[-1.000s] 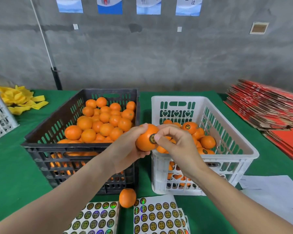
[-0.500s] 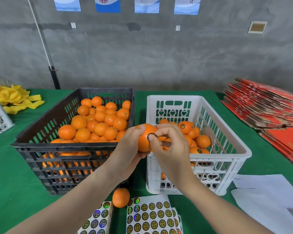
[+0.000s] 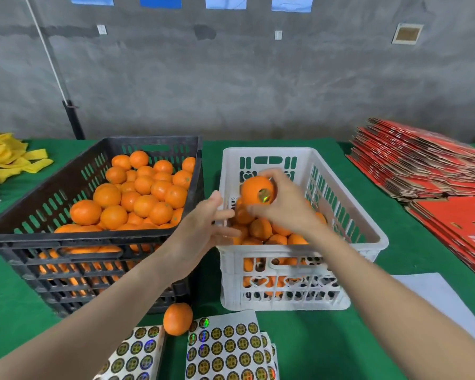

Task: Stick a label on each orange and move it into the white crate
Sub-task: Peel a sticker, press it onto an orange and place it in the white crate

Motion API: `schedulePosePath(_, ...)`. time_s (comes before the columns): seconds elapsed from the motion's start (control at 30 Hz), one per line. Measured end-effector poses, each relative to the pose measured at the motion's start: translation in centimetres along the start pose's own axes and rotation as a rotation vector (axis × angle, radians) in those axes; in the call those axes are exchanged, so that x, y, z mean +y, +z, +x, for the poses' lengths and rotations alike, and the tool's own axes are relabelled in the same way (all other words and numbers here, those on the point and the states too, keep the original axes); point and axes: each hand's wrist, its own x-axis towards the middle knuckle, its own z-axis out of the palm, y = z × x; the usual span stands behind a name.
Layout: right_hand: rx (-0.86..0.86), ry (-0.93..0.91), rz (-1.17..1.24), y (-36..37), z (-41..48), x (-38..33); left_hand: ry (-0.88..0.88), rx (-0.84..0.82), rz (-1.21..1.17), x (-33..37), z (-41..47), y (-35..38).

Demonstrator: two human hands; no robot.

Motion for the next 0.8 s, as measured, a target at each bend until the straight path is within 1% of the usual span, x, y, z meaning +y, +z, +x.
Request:
schedulePosePath(0.03,-0.032,0.102,-0.117,-1.1,1.6,1.7,0.016,0.014,0.019,-0.2,-0.2,-0.4)
schedulePosePath(0.07,-0.101,0.216,-0.269,-2.1,3.1,3.7,0.028,0.001,0.024,-0.5,-0.4,-0.7)
schedulePosePath(0.1,-0.193,0.324,-0.414,-2.8,4.1,5.7,0.039,-0.030,0.016,-0.9,-0.7,-1.2)
schedulePosePath(0.17,-0.357,0.471,-0.594,-3.2,4.9,9.1,0.049,-0.099,0.012,-1.8,-1.3,-1.8)
schedulePosePath(0.2,-0.403,0.492,-0.658,-2.8,5.0,10.6,0.048,-0.129,0.031,-2.3,-1.6,-2.1)
schedulePosePath(0.27,-0.446,0.446,-0.790,-2.1,5.1,12.8,0.036,-0.189,0.086,-3.1,-1.9,-2.4)
schedulePosePath(0.33,-0.418,0.405,-0.858,-1.8,5.2,13.2,-0.029,-0.230,0.150,-4.1,-1.9,-2.7)
schedulePosePath(0.37,-0.376,0.389,-0.848,-1.7,5.3,13.0,-0.069,-0.241,0.191,-4.8,-1.8,-3.0)
schedulePosePath(0.4,-0.285,0.338,-0.799,-1.6,5.2,12.4,-0.113,-0.245,0.246,-5.5,-1.6,-3.2)
schedulePosePath(0.43,-0.139,0.230,-0.701,-1.3,4.8,11.2,-0.171,-0.246,0.317,-6.5,-1.2,-3.4)
schedulePosePath(0.5,0.170,-0.125,-0.390,0.1,2.3,7.7,-0.308,-0.243,0.532,-9.0,-0.5,-3.9)
schedulePosePath(0.53,0.231,-0.312,-0.256,1.1,0.4,5.4,-0.336,-0.248,0.713,-10.5,-0.2,-4.1)
schedulePosePath(0.57,0.217,-0.462,-0.163,2.0,-1.5,3.4,-0.327,-0.266,0.923,-12.1,0.1,-4.4)
schedulePosePath(0.6,0.156,-0.575,-0.105,3.1,-3.2,1.9,-0.310,-0.294,1.126,-13.6,0.3,-4.6)
schedulePosePath(0.63,0.074,-0.640,-0.079,4.1,-4.8,0.9,-0.310,-0.321,1.290,-14.8,0.3,-4.7)
schedulePosePath(0.67,-0.027,-0.654,-0.069,5.0,-6.0,0.3,-0.327,-0.352,1.419,-15.9,0.4,-4.7)
schedulePosePath(0.73,-0.241,-0.554,-0.056,6.6,-7.4,0.3,-0.307,-0.404,1.642,-17.5,0.9,-4.5)
schedulePosePath(0.8,-0.382,-0.449,-0.069,8.0,-8.3,0.9,-0.271,-0.394,1.754,-18.4,1.3,-4.1)
